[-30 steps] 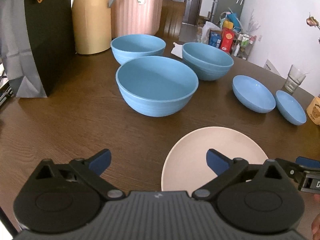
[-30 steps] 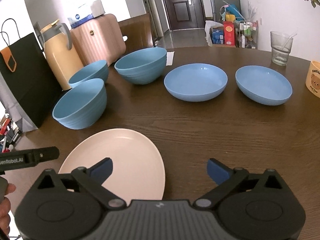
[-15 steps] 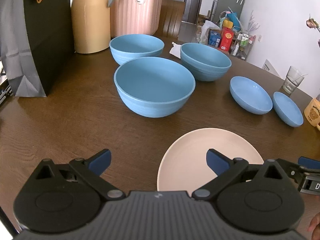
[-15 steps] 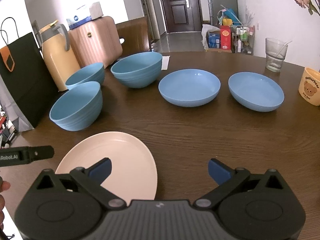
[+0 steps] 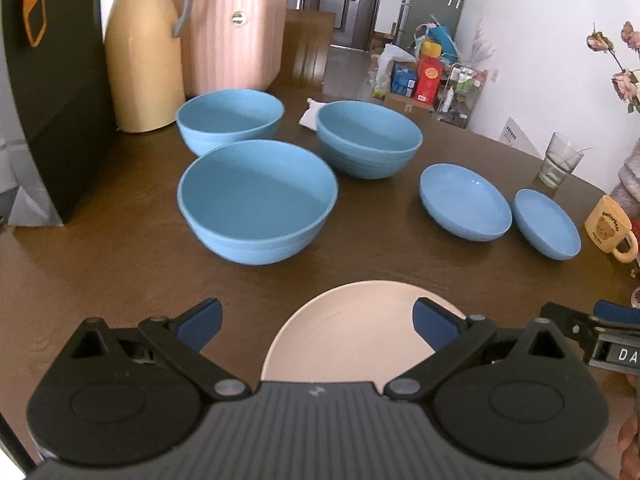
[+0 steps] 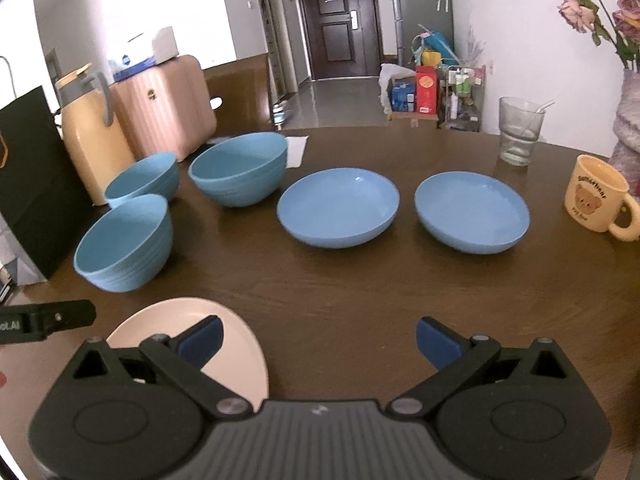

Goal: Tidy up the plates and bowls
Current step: 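Move both grippers toward the light-blue shallow plate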

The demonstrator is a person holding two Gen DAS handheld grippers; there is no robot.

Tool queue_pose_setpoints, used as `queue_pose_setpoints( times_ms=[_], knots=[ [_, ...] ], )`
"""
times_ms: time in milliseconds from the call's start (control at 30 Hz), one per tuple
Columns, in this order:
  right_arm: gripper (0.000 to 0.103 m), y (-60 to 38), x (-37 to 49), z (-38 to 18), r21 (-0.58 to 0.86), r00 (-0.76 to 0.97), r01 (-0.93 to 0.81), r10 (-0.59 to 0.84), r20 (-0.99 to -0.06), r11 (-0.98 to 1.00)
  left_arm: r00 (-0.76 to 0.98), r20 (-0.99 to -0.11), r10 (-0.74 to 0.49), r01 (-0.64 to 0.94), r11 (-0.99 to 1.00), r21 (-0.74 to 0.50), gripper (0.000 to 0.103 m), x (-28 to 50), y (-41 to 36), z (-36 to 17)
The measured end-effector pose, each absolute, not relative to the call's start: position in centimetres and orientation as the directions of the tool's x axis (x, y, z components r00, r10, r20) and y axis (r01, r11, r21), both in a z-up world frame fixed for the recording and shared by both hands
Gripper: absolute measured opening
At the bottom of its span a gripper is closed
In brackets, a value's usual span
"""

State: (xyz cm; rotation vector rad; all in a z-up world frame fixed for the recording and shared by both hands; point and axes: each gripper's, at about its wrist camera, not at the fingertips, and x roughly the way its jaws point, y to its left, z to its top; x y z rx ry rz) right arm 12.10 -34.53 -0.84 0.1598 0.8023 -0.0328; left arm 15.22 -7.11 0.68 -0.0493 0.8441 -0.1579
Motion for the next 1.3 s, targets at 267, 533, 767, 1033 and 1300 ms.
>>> queue_pose_setpoints(
  times_ms=[267,533,767,1033,1300],
  knots=[
    [0.103,-37.1,13.6,0.3,0.113,0.698,0.116,0.0,-0.716,0.987,0.651,-0.739,-0.172,0.133,0.985,-0.113,0.103,16.8,-9.2,1.9],
    [0.103,-39.6,16.2,1.5,0.117,0.71,0.108,0.006,-0.705,0.987,0.642,-0.745,-0.179,0.127,0.984,-0.127,0.103,19.7,-11.4,3.0],
    [0.103,-40.9,19.4,1.5,0.131,0.696,0.093,0.029,-0.717,0.987,0.646,-0.744,-0.172,0.103,0.985,-0.138,0.103,22.5,-13.2,4.0],
    [0.095,-42.7,23.4,0.6,0.163,0.67,0.109,0.048,-0.741,0.981,0.63,-0.76,-0.162,0.079,0.986,-0.145,0.103,25.8,-15.2,4.2],
    [0.089,-43.6,26.8,-0.5,0.177,0.648,0.109,0.065,-0.759,0.978,0.61,-0.779,-0.141,0.082,0.99,-0.115,0.103,28.4,-17.4,3.6]
  ],
)
